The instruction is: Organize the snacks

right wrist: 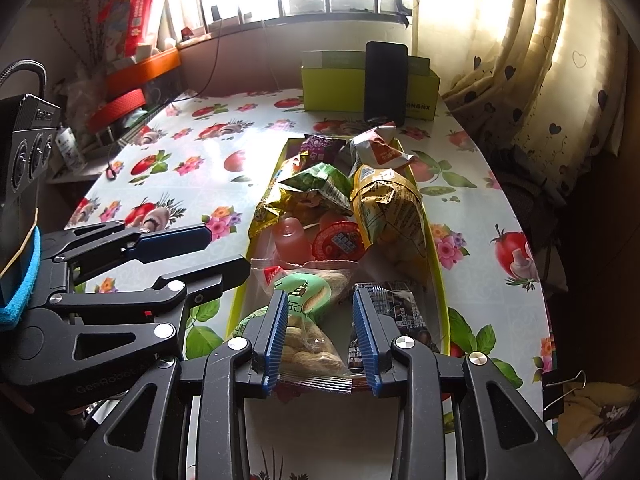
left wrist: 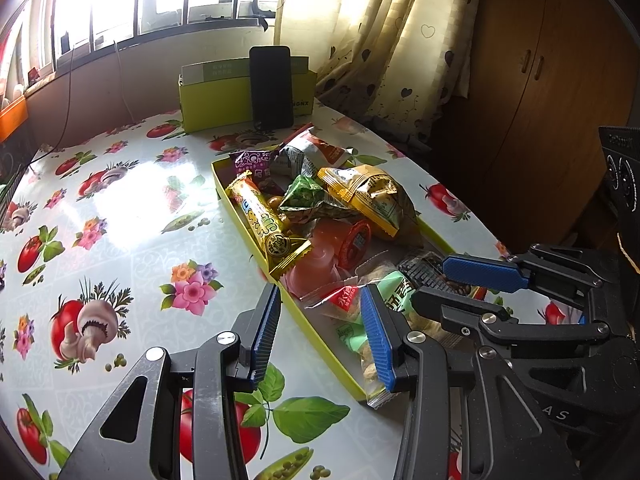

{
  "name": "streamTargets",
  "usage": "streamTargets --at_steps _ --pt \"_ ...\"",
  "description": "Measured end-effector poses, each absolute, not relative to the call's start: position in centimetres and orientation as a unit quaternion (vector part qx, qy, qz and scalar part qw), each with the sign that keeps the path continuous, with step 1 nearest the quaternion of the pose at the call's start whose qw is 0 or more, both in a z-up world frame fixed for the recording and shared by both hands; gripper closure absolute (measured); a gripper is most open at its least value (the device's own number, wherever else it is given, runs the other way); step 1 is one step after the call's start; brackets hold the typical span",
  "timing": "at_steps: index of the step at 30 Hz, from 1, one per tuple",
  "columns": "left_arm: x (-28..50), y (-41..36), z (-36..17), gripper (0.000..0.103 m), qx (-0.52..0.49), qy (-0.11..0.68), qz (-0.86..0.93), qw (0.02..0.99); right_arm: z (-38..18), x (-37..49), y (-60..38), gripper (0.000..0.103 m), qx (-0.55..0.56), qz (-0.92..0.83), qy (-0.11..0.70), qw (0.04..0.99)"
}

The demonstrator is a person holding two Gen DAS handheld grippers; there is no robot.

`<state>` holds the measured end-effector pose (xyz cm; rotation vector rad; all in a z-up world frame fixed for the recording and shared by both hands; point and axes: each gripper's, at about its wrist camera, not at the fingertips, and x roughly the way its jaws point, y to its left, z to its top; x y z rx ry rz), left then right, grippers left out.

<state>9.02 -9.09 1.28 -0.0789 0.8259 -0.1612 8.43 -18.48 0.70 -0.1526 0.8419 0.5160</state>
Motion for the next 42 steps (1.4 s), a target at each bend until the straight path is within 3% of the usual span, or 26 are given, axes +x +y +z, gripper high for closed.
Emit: streamTargets --at_steps 42 --pt "8.97 -9.24 1.39 0.060 -0.037 0.401 -0.078 0.912 0.78 8.27 -18.56 0.071 -0.072 0.248 0.404 0.878"
